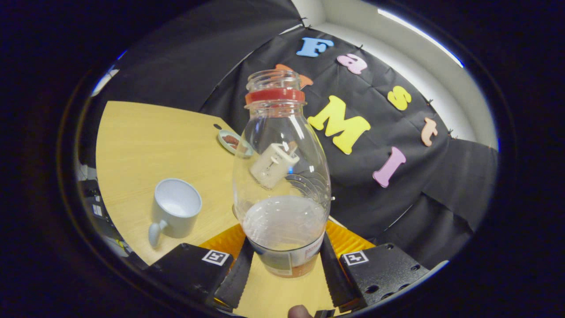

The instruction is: Take the bottle from table, then pour the juice into the cup, finally place the bottle on the coaster

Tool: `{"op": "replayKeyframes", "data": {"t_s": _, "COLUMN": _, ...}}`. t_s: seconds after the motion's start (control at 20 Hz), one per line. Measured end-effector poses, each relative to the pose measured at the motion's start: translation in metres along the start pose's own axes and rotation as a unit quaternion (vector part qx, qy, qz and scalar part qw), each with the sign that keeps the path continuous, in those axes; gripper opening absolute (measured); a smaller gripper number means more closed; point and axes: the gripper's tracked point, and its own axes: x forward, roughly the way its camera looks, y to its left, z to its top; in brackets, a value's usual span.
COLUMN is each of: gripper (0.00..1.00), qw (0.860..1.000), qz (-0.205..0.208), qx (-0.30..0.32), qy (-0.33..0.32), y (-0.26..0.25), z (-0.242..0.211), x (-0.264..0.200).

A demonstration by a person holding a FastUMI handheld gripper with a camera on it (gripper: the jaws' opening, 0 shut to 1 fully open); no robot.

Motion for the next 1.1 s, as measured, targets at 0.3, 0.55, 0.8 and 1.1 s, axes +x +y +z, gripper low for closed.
{"op": "replayKeyframes", "data": {"t_s": 0.3, "gripper": 0.78, "qw": 0.993, "qz": -0.001, "qx": 0.105, "qy": -0.056, "y": -0.03, "z": 0.028, "x": -0.006}}
{"op": "replayKeyframes", "data": {"t_s": 0.55, "gripper": 0.78, "qw": 0.98, "qz": 0.018, "qx": 0.18, "qy": -0.084, "y": -0.054, "z": 0.068, "x": 0.011}}
{"op": "replayKeyframes", "data": {"t_s": 0.8, "gripper": 0.78, "qw": 0.966, "qz": 0.029, "qx": 0.234, "qy": -0.107, "y": -0.075, "z": 0.099, "x": 0.042}}
{"op": "replayKeyframes", "data": {"t_s": 1.1, "gripper": 0.78, "qw": 0.963, "qz": 0.043, "qx": 0.24, "qy": -0.111, "y": -0.063, "z": 0.111, "x": 0.087}}
